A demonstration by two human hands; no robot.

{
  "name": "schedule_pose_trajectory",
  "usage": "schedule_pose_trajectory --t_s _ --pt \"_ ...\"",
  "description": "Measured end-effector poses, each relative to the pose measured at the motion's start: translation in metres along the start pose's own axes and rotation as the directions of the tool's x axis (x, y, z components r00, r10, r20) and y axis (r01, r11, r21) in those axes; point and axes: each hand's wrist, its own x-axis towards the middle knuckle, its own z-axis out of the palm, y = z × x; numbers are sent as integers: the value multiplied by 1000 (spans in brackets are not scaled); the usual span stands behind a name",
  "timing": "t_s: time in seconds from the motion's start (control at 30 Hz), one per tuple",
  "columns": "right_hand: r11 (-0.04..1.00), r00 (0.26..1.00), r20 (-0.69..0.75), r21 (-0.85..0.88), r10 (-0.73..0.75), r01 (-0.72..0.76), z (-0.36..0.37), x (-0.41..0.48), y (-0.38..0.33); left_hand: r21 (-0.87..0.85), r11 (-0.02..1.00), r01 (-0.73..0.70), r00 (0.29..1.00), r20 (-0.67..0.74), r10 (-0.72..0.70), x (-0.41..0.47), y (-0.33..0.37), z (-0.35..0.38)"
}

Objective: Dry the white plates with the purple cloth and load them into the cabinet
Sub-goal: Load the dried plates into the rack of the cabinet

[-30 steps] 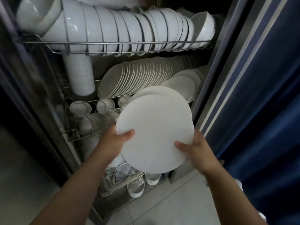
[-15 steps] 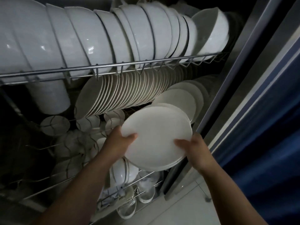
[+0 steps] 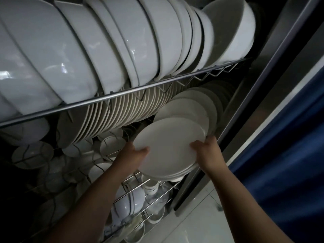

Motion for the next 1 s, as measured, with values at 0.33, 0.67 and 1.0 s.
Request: schedule_pose_trajectory --t_s 0.33,0.67,1.0 --pt "999 999 -11 -21 -35 35 12 20 -2 170 985 -43 995 99 27 6 -4 -9" --pt "990 998 33 -123 -62 66 24 27 -10 337 927 -164 974 202 99 -34 -9 -2" --pt "970 970 232 211 68 -119 6 41 -6 364 910 -198 980 72 185 -22 -23 -8"
